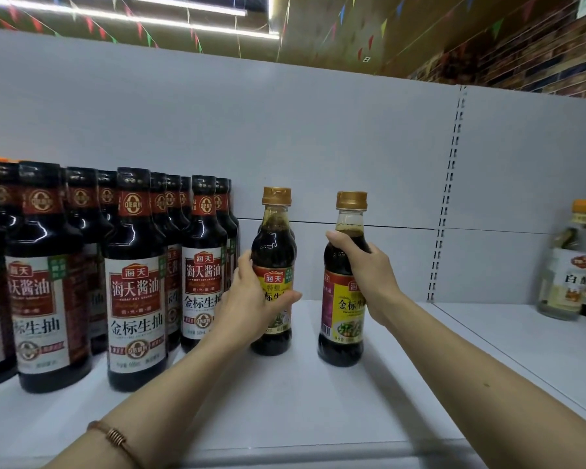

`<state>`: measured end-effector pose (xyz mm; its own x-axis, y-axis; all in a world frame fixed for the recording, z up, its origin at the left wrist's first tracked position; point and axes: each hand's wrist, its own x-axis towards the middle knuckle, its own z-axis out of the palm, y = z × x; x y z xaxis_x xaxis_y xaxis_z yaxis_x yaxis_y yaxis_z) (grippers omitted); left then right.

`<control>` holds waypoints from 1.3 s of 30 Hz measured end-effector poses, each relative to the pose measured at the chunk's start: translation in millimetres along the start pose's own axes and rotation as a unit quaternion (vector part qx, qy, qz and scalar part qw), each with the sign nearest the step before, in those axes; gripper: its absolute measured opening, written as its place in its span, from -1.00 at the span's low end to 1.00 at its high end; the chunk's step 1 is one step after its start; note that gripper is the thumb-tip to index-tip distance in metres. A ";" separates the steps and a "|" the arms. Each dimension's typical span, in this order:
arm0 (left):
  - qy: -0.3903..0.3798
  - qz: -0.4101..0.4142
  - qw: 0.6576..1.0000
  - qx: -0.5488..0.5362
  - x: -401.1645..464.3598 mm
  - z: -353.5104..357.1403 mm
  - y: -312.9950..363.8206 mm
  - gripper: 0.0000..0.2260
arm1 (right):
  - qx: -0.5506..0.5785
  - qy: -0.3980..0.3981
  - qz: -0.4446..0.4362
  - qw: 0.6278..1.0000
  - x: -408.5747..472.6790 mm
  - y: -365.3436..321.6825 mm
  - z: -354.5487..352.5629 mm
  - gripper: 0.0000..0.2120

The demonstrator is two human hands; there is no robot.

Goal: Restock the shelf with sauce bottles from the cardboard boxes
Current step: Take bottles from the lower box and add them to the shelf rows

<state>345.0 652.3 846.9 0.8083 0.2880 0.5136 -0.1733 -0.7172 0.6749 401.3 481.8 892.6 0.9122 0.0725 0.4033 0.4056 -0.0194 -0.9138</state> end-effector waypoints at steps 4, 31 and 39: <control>-0.002 -0.015 1.000 0.018 -0.3 0.1 -0.5 -0.16 | 0.002 -0.006 -0.001 1.000 0.2 -1.0 0.2 -0.71; -0.121 0.048 0.987 -0.098 -71.0 -7.2 7.7 -0.27 | 0.041 -0.152 0.015 0.987 -54.6 -25.2 39.5 -0.49; -0.081 0.065 0.992 -0.065 -62.8 -16.2 0.4 -0.39 | -0.029 -0.161 -0.022 0.986 -49.4 -23.8 54.9 -0.26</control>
<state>285.0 644.1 823.5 0.8524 0.0842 0.5160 -0.3451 -0.6508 0.6763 343.4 533.4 891.8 0.8314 0.3867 0.3991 0.4564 -0.0652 -0.8874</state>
